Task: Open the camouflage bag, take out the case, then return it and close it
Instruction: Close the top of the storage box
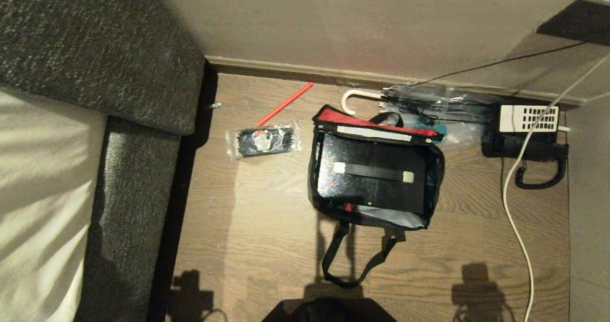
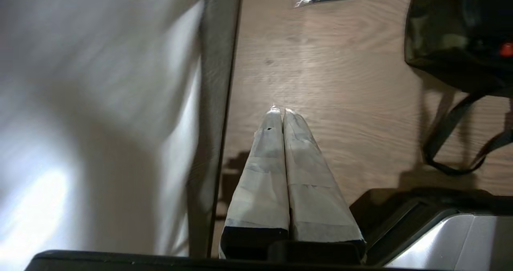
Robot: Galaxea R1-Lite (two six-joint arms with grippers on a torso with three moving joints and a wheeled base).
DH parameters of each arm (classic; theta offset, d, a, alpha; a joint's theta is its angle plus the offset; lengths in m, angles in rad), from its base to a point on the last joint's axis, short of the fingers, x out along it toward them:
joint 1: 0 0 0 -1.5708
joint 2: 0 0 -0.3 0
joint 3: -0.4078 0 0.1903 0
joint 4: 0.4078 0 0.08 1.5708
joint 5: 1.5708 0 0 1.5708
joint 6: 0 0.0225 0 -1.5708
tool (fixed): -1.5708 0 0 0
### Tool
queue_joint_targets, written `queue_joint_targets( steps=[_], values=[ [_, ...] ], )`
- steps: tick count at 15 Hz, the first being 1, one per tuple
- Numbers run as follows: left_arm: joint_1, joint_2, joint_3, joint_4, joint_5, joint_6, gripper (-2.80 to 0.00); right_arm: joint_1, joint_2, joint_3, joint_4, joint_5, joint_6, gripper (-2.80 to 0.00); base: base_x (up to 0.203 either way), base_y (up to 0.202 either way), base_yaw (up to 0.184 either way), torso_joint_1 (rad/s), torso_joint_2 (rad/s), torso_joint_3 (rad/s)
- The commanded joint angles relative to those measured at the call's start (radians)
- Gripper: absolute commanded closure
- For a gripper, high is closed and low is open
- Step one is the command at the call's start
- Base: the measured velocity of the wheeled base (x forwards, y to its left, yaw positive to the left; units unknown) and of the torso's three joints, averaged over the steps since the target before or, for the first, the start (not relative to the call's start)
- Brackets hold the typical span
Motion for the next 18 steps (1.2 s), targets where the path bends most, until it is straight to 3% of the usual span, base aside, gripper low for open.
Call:
queue_joint_targets(
  steps=[1, 5, 18],
  values=[
    [0.0, 0.001, 0.002, 0.0, 0.0, -0.001, 0.0, 0.001, 0.001, 0.002, 0.0, 0.001, 0.0, 0.0, -0.001, 0.002, -0.128, -0.012, 0.06, 0.041],
    [0.0, 0.001, 0.002, 0.0, 0.001, -0.001, 0.0, 0.001, 0.001, 0.002, 0.001, 0.001, 0.0, 0.0, 0.0, 0.006, -0.106, -0.002, 0.02, 0.022],
    [0.0, 0.001, 0.002, -0.002, -0.004, 0.017, 0.0, 0.001, 0.001, 0.002, 0.0, 0.001, -0.007, 0.0, 0.0, 0.0, 0.0, 0.0, 0.0, 0.0]
  ],
)
